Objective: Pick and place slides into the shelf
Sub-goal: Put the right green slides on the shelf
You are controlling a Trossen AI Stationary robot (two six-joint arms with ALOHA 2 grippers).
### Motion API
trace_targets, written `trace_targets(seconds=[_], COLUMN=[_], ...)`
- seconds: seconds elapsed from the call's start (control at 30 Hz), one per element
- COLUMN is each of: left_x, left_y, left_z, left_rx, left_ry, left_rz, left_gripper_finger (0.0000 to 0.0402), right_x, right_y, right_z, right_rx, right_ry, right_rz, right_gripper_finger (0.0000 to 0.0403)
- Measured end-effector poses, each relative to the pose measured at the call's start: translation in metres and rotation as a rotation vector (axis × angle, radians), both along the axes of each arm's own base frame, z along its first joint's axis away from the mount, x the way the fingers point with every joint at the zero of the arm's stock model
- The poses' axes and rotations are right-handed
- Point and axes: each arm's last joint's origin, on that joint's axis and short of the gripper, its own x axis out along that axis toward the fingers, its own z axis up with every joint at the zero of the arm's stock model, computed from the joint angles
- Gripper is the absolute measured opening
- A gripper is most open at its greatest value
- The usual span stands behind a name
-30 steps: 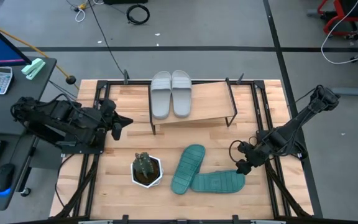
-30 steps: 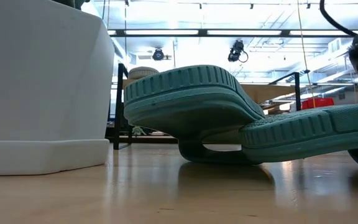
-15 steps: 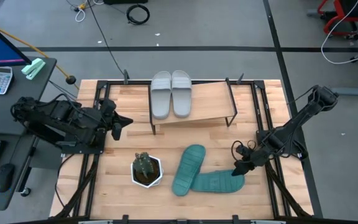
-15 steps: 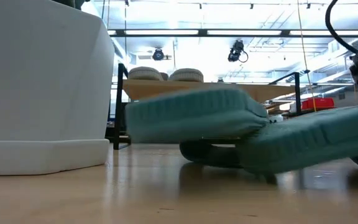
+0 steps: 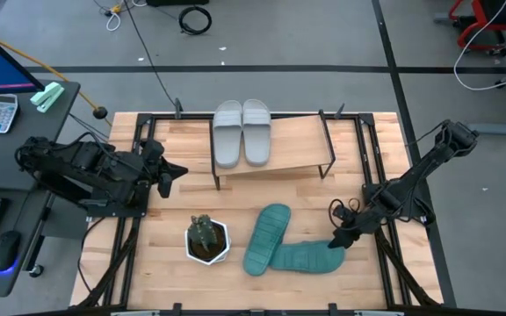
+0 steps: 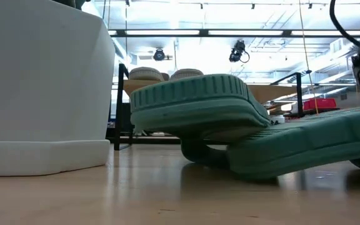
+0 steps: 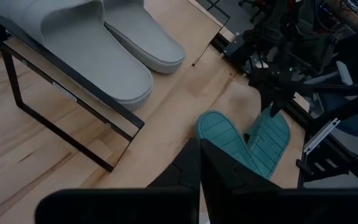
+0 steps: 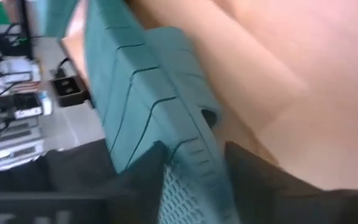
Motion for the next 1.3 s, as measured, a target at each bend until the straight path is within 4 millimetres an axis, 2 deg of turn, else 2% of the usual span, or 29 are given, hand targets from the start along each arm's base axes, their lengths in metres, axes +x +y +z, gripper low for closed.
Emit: trace_targets(seconds=[0.13,0.37,0.53,0.7,0.8,0.93,1.13,1.3], left_x=[0.000,0.000,0.000,0.000,0.000,0.000,0.000,0.000], left_y=[0.000,0.000,0.000,0.000,0.000,0.000,0.000,0.001], left_z=[0.000,0.000,0.000,0.000,0.000,0.000,0.000,0.000], left_rx=[0.002,0.003,0.003,0.003,0.003,-0.006,-0.017,-0.011], left_ry=[-0.001,-0.001,-0.001,-0.001,-0.001,-0.004,-0.007,-0.009], left_rz=[0.004,0.005,0.005,0.005,0.006,0.010,0.017,0.028], left_gripper_finger=[0.0007,0.0023,0.0016,0.0009,0.0012,0.0024,0.0032,0.0023], right_x=[0.002,0.007,0.014,0.013,0.011,0.004,-0.020,-0.034], right_y=[0.002,0.008,0.017,0.019,0.017,0.009,-0.018,-0.039], right_z=[0.004,0.017,0.042,0.074,0.104,0.157,0.243,0.287], right_rx=[0.009,0.082,0.135,0.055,-0.016,-0.109,-0.276,-0.539], right_ry=[-0.053,-0.105,-0.116,-0.029,0.028,0.049,0.009,0.022], right_rz=[0.027,0.080,0.163,0.258,0.286,0.271,0.160,0.049], right_gripper_finger=[0.0055,0.0053,0.0053,0.0053,0.0053,0.0053,0.0052,0.0050])
